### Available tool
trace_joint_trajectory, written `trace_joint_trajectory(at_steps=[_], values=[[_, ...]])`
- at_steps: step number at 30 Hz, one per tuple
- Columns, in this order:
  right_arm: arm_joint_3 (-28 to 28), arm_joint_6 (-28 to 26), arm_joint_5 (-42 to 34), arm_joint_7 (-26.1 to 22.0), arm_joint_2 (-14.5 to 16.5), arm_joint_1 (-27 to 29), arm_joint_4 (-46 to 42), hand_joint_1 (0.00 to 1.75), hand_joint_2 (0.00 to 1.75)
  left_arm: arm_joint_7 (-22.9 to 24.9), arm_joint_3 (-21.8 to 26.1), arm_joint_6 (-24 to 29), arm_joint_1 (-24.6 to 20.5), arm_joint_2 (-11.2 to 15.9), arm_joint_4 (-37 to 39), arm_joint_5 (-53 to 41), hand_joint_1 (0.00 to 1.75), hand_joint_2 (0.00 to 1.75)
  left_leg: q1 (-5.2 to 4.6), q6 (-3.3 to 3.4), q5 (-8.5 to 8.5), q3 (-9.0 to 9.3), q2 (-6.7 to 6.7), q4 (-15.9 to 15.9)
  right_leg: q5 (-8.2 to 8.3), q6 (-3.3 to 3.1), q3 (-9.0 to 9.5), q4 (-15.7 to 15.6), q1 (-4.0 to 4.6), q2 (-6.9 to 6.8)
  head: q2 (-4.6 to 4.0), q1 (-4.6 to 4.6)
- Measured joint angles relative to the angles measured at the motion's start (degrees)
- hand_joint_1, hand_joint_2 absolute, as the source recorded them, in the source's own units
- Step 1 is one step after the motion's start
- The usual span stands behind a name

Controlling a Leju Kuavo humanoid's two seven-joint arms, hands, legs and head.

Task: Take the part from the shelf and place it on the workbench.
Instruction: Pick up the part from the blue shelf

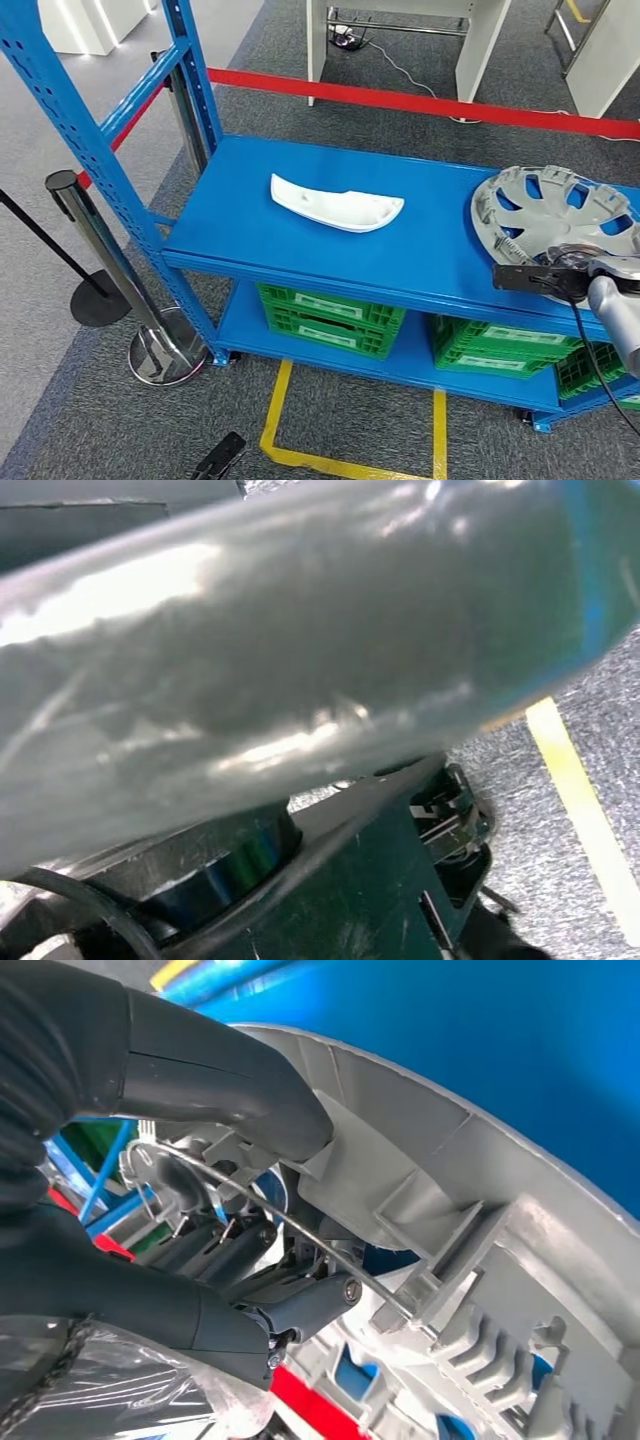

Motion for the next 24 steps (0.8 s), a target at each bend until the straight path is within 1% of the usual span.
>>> trace_joint_trajectory(at_steps=[1,2,4,5,6,7,9,10,11,12,13,14,15,16,17,18,20,21,22,23,24], values=[[0.0,-0.1,0.0,0.0,0.0,-0.2,-0.2,1.75,1.75,0.0,0.0,0.0,0.0,0.0,0.0,0.0,0.00,0.00,-0.12,-0.24,-0.06,-0.17,-0.03,0.1,0.51,-0.16,1.18,-2.3,0.07,0.00,0.00,0.00],[0.0,-0.2,0.0,0.0,0.0,-0.3,-0.3,1.75,1.75,0.0,0.0,0.0,0.0,0.0,0.0,0.0,0.00,0.00,-0.22,-0.46,-0.06,-0.38,-0.06,0.2,0.38,-0.33,1.69,-3.2,0.16,0.02,0.00,0.01],[0.0,-0.5,0.0,-0.4,0.0,-0.3,-0.5,1.75,1.75,0.0,0.0,0.0,0.1,0.0,0.0,0.1,0.00,0.00,-0.26,-0.91,-0.11,-0.65,-0.06,0.3,0.34,-0.73,1.74,-3.4,0.10,0.04,0.00,-0.03],[0.0,-0.8,-0.1,-0.7,0.0,-0.3,-0.7,1.75,1.75,-0.1,0.0,0.0,0.2,0.0,0.0,0.2,0.00,0.00,-0.25,-1.23,-0.51,-0.81,-0.04,0.8,0.37,-0.98,1.77,-3.5,-0.03,0.04,0.00,-0.08],[0.0,-1.1,-0.1,-1.1,0.0,-0.3,-0.9,1.75,1.75,-0.1,0.1,0.0,0.2,0.0,0.0,0.3,0.00,0.00,-0.22,-1.62,-1.38,-1.33,-0.01,2.0,0.39,-1.24,1.84,-3.6,-0.17,0.02,0.00,-0.19],[0.1,-1.4,-0.2,-1.5,0.0,-0.4,-1.2,1.75,1.75,-0.2,0.1,0.0,0.2,0.0,0.0,0.4,0.00,0.00,-0.13,-2.04,-2.80,-2.44,0.02,4.4,0.38,-1.47,1.93,-3.7,-0.30,-0.01,0.00,-0.25],[0.1,-1.9,-0.3,-2.1,0.0,-0.6,-1.7,1.75,1.75,-0.4,0.1,0.0,0.2,0.0,0.0,0.7,0.00,0.00,0.12,-2.64,-6.12,-6.07,0.06,12.1,0.28,-1.75,1.96,-3.6,-0.29,-0.03,0.00,-0.36],[0.2,-2.0,-0.4,-2.3,0.1,-0.6,-2.0,1.75,1.75,-0.6,0.2,-0.1,0.3,0.0,0.0,0.8,0.00,0.44,0.21,-2.78,-7.06,-7.77,0.06,15.4,0.23,-1.80,1.98,-3.6,-0.27,-0.02,0.00,-0.36],[0.3,-2.1,-0.4,-2.6,0.1,-0.6,-2.3,1.75,1.75,-0.8,0.3,-0.2,0.4,0.0,0.0,1.0,0.00,0.87,0.24,-2.82,-6.93,-8.70,0.06,16.9,0.18,-1.84,2.01,-3.6,-0.25,0.01,0.00,-0.36],[0.3,-2.3,-0.5,-2.7,0.1,-0.6,-2.7,1.75,1.75,-1.0,0.4,-0.3,0.5,0.0,0.0,1.1,0.00,1.31,0.25,-2.74,-5.67,-8.65,0.06,16.3,0.11,-1.85,2.09,-3.6,-0.24,0.07,0.00,-0.37],[0.4,-2.6,-0.7,-2.8,0.2,-0.6,-3.1,1.75,1.75,-1.1,0.4,-0.4,0.5,0.0,0.0,1.2,0.00,1.75,0.23,-2.51,-3.47,-7.56,0.06,13.4,0.02,-1.82,2.23,-3.5,-0.21,0.15,0.00,-0.38],[0.5,-3.0,-1.0,-2.9,0.3,-0.6,-3.6,1.75,1.75,-1.3,0.5,-0.5,0.5,0.0,0.0,1.3,0.00,1.75,0.16,-2.14,-1.03,-5.95,0.06,9.4,-0.08,-1.78,2.37,-3.5,-0.20,0.21,0.00,-0.36],[0.6,-3.7,-1.4,-2.9,0.4,-0.6,-4.1,1.75,1.75,-1.5,0.5,-0.6,0.5,0.1,0.0,1.3,0.00,1.75,0.04,-1.75,0.73,-4.40,0.06,5.7,-0.20,-1.66,2.44,-3.5,-0.08,0.27,0.00,-0.34],[0.8,-4.4,-1.9,-3.0,0.5,-0.6,-4.5,1.75,1.75,-1.8,0.5,-0.6,0.5,0.1,0.0,1.4,0.00,1.75,-0.08,-1.38,1.68,-3.18,0.07,2.8,-0.28,-1.50,2.42,-3.5,0.01,0.30,0.00,-0.33],[1.1,-5.2,-2.5,-3.1,0.6,-0.5,-5.0,1.75,1.75,-2.0,0.5,-0.6,0.5,0.2,0.0,1.5,0.00,1.75,-0.19,-1.11,1.82,-2.59,0.06,1.2,-0.29,-1.32,2.29,-3.5,0.07,0.31,0.00,-0.31],[1.3,-5.9,-3.0,-3.2,0.6,-0.5,-5.5,1.75,1.75,-2.3,0.6,-0.7,0.5,0.2,0.0,1.6,0.00,1.75,-0.25,-0.96,1.50,-2.41,0.06,0.8,-0.25,-1.07,2.17,-3.5,0.13,0.30,0.00,-0.31],[1.9,-6.9,-3.8,-3.5,0.6,-0.3,-6.6,1.75,1.75,-2.9,0.6,-0.8,0.6,0.3,0.0,1.9,0.00,1.75,-0.04,-0.58,1.51,-2.13,0.07,-0.1,-0.39,-0.55,1.91,-3.6,0.11,0.26,0.00,-0.29],[2.2,-7.3,-4.3,-3.7,0.6,-0.3,-7.3,1.75,1.75,-3.2,0.7,-0.8,0.6,0.3,0.0,2.0,0.00,1.75,0.10,-0.34,1.66,-1.94,0.09,-0.4,-1.06,-0.32,1.44,-2.8,0.10,0.23,0.00,-0.24],[2.5,-7.7,-4.8,-3.8,0.6,-0.3,-7.9,1.75,1.75,-3.4,0.7,-0.8,0.5,0.3,0.0,2.1,0.00,1.75,0.26,-0.10,1.81,-1.75,0.11,-0.8,-2.27,-0.14,0.43,-0.7,0.09,0.20,0.00,-0.16],[2.9,-8.1,-5.4,-3.8,0.6,-0.3,-8.5,1.75,1.75,-3.7,0.8,-0.8,0.5,0.3,0.0,2.1,0.00,1.75,0.31,0.06,1.86,-1.67,0.11,-0.9,-3.91,-0.02,-1.17,2.5,0.04,0.17,0.00,-0.10],[3.3,-8.5,-5.9,-3.8,0.5,-0.2,-9.2,1.75,1.75,-3.9,0.8,-0.8,0.4,0.3,0.0,2.2,0.00,1.75,0.32,0.18,1.85,-1.67,0.11,-0.8,-5.63,0.11,-3.15,6.6,0.03,0.17,0.00,-0.05]])
